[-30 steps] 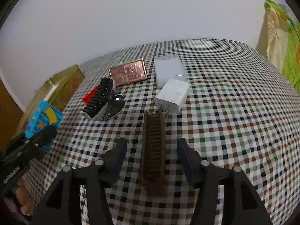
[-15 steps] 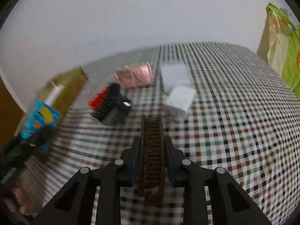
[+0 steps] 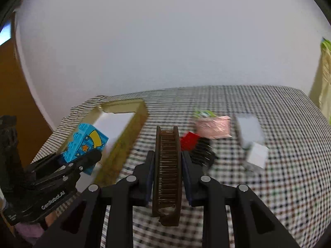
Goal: Organize rigid objects
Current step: 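Carry the blue brick and brown brush over the tin tray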
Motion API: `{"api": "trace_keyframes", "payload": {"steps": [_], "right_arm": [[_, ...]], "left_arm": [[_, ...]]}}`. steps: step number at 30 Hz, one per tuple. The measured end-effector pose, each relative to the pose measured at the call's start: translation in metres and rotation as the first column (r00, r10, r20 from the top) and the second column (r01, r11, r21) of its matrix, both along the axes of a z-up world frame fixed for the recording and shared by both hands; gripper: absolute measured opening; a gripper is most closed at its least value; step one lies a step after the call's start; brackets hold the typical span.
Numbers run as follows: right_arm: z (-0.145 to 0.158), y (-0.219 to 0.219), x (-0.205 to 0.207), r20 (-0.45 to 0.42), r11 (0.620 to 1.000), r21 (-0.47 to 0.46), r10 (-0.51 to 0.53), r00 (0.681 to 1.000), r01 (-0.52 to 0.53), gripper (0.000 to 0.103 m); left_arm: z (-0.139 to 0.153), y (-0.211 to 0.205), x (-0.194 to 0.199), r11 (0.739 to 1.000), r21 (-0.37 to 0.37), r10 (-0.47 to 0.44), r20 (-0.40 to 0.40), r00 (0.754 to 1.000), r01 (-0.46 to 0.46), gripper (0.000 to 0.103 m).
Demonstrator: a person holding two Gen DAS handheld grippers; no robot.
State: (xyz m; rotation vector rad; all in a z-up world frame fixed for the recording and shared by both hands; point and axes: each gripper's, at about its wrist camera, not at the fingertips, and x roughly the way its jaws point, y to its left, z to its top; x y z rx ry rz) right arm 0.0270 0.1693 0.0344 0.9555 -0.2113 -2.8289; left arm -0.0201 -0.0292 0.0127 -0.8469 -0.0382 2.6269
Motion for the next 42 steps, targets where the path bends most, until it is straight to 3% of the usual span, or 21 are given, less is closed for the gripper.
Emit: {"api": "trace_keyframes", "payload": {"steps": [7, 15, 27, 42], "right_arm": [[0.014, -0.039, -0.017, -0.039, 0.997, -0.004, 0.072, 0.997, -0.072, 0.027], [0.008, -0.082, -0.043, -0.042, 0.994, -0.027, 0.107, 0.993, -0.108, 0.027], [-0.018, -0.114, -0.071, -0.027, 0.992, 0.008, 0.129, 0.991, -0.128, 0.027], [-0.031, -0.124, -0.084, -0.021, 0.987, 0.071, 0.145, 0.989, -0.143, 0.028]], "left_arm": [[0.010, -0.054, -0.022, 0.991, -0.005, 0.131, -0.029, 0.991, -0.132, 0.030], [-0.001, -0.088, -0.048, 0.974, -0.022, 0.226, 0.001, 0.974, -0.226, 0.030], [-0.021, -0.098, -0.077, 0.966, -0.047, 0.259, 0.078, 0.963, -0.256, 0.030], [-0.037, -0.092, -0.093, 0.944, -0.172, 0.302, 0.106, 0.947, -0.282, 0.030]]}}
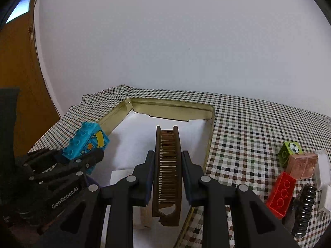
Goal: Organize rigid objects
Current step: 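Carry the blue brick and brown brush over the tin tray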
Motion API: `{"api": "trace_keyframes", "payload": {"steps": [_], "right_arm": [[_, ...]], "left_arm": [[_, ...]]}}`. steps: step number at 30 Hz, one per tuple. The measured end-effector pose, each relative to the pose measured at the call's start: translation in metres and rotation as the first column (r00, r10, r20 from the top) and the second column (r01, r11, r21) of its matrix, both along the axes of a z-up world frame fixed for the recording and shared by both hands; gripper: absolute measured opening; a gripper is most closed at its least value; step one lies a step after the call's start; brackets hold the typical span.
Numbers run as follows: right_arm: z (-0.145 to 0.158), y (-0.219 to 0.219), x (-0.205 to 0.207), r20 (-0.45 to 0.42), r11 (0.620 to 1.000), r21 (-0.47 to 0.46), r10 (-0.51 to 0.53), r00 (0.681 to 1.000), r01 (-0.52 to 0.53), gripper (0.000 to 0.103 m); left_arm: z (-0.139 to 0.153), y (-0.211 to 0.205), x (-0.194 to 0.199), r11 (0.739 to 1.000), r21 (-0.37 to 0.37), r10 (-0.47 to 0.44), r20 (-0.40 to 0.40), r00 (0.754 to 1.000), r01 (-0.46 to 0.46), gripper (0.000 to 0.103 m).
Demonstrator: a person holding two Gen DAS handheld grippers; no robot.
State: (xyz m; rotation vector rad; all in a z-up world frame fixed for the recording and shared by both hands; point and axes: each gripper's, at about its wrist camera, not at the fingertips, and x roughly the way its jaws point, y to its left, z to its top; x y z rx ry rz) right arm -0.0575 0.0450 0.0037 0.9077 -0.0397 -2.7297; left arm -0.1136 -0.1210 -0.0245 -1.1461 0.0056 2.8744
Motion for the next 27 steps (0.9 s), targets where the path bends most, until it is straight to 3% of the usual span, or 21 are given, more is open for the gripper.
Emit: {"api": "trace_keyframes", "payload": {"steps": [27], "right_arm": [[-0.014, -0.002, -0.015, 0.029, 1.000, 0.011, 0.021, 0.999, -0.021, 0.028]], "left_arm": [[-0.006, 0.008, -0.007, 0.997, -0.079, -0.007, 0.050, 0.999, 0.011, 0.030]]}}
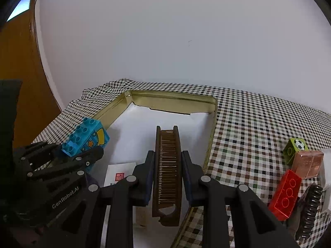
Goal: Organize rigid objects
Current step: 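Carry the blue brick and brown brush over the tin tray, then lower both into the tray and open both tools to release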
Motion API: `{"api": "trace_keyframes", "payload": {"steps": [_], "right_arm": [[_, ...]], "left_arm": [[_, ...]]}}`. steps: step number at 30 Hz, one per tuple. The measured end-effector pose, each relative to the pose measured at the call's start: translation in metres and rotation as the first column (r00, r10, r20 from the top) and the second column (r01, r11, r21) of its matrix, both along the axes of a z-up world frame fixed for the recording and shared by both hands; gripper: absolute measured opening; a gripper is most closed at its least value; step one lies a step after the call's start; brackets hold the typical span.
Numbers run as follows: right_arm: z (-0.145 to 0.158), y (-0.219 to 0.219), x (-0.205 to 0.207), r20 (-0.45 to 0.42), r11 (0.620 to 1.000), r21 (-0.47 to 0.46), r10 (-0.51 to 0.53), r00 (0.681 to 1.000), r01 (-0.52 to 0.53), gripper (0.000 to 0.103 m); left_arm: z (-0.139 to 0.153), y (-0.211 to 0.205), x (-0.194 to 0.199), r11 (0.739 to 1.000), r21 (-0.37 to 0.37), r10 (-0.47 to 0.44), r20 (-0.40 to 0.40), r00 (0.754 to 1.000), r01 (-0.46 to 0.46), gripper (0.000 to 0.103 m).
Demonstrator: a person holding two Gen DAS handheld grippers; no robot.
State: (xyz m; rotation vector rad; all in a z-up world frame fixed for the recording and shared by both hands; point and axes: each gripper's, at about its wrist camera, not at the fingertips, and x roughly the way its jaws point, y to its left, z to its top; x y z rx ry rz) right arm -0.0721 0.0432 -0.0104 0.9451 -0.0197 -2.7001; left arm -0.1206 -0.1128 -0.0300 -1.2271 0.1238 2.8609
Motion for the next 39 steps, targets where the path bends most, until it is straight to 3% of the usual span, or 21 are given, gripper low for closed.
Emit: {"api": "trace_keyframes", "payload": {"steps": [13, 17, 21, 23, 25, 27, 32, 39], "right_arm": [[0.000, 0.000, 0.001, 0.003, 1.000, -0.009, 0.022, 1.000, -0.022, 0.028], [0.001, 0.006, 0.001, 0.006, 0.998, -0.056, 0.034, 0.999, -0.033, 0.028], [0.004, 0.012, 0.002, -0.003, 0.994, -0.099, 0.041, 0.999, -0.041, 0.028], [0.011, 0.016, 0.009, -0.047, 0.993, -0.111, 0.027, 0.999, -0.032, 0.029], [0.017, 0.023, 0.015, -0.086, 0.992, -0.128, -0.002, 0.996, -0.009, 0.041], [0.021, 0.034, 0.020, -0.126, 0.988, -0.148, -0.057, 0.990, 0.038, 0.062], [0.028, 0.054, 0.030, -0.188, 0.975, -0.173, -0.170, 0.967, 0.138, 0.064], [0.027, 0.061, 0.033, -0.193, 0.971, -0.150, -0.215, 0.957, 0.188, 0.064]], "left_arm": [[-0.005, 0.000, -0.007, 1.000, -0.020, 0.003, 0.072, 0.997, -0.001, 0.030], [-0.006, -0.002, -0.010, 1.000, -0.002, 0.013, 0.103, 0.995, -0.013, 0.032], [-0.001, -0.003, -0.007, 0.999, 0.036, 0.008, 0.077, 0.997, -0.010, 0.071], [0.006, -0.001, 0.000, 0.997, 0.072, -0.006, 0.034, 0.999, 0.003, 0.080], [0.015, -0.002, 0.011, 0.996, 0.091, 0.016, -0.047, 0.999, -0.011, 0.085], [0.026, -0.006, 0.025, 0.991, 0.118, 0.079, -0.144, 0.986, -0.062, 0.098], [0.041, -0.008, 0.054, 0.974, 0.149, 0.211, -0.352, 0.912, -0.168, 0.101], [0.035, 0.008, 0.070, 0.966, 0.123, 0.260, -0.456, 0.851, -0.230, 0.102]]}}
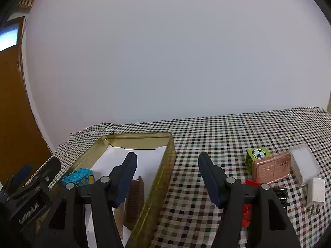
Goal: Organize rigid objects
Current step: 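Lower both into the tray and open both tools to release, then move both tools toward the red brick, comb and white charger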
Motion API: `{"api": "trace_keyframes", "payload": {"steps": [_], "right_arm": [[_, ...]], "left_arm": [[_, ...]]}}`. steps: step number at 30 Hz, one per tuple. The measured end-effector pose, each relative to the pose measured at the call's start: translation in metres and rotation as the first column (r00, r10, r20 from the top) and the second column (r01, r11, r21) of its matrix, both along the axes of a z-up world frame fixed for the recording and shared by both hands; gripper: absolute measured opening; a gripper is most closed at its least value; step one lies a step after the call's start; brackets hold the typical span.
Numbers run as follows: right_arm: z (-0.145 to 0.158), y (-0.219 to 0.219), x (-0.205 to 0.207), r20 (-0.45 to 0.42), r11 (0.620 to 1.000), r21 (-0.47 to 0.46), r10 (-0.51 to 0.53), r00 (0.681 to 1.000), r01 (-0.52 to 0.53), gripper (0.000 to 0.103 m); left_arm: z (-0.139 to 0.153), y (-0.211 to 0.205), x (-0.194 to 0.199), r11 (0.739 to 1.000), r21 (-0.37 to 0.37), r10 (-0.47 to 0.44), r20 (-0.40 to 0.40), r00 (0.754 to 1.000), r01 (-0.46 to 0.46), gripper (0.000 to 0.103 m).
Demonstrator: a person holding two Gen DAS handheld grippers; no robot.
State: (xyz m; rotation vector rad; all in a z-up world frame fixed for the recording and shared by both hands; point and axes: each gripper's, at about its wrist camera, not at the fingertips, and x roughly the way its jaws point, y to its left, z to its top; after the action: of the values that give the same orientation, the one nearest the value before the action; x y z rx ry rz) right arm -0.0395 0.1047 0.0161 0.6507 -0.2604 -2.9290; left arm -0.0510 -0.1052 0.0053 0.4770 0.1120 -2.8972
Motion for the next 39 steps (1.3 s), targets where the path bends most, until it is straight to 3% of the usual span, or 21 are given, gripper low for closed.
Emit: {"api": "trace_keyframes", "payload": {"steps": [5, 11, 20, 24, 39], "right_arm": [[-0.003, 0.004, 0.000, 0.015, 1.000, -0.002, -0.007, 1.000, 0.007, 0.065], [-0.004, 0.005, 0.005, 0.020, 0.998, 0.055, -0.015, 1.000, 0.014, 0.065], [-0.006, 0.030, 0.021, 0.034, 0.998, 0.056, -0.041, 0.999, 0.039, 0.065], [-0.009, 0.033, 0.020, 0.030, 0.996, 0.066, -0.067, 0.997, 0.065, 0.065], [-0.004, 0.112, 0.055, -0.016, 0.969, 0.115, -0.218, 0.976, 0.219, 0.064]], "left_arm": [[-0.002, 0.010, 0.014, 0.996, -0.087, 0.029, -0.074, 0.997, -0.035, 0.103], [-0.007, -0.001, 0.004, 1.000, -0.020, 0.009, -0.005, 1.000, -0.009, 0.103], [-0.007, 0.004, 0.009, 1.000, -0.025, -0.013, 0.002, 1.000, 0.013, 0.103], [-0.007, 0.022, 0.016, 0.999, -0.041, -0.029, -0.004, 1.000, 0.029, 0.103], [-0.002, 0.076, 0.033, 0.986, -0.048, -0.160, 0.004, 0.987, 0.160, 0.103]]}}
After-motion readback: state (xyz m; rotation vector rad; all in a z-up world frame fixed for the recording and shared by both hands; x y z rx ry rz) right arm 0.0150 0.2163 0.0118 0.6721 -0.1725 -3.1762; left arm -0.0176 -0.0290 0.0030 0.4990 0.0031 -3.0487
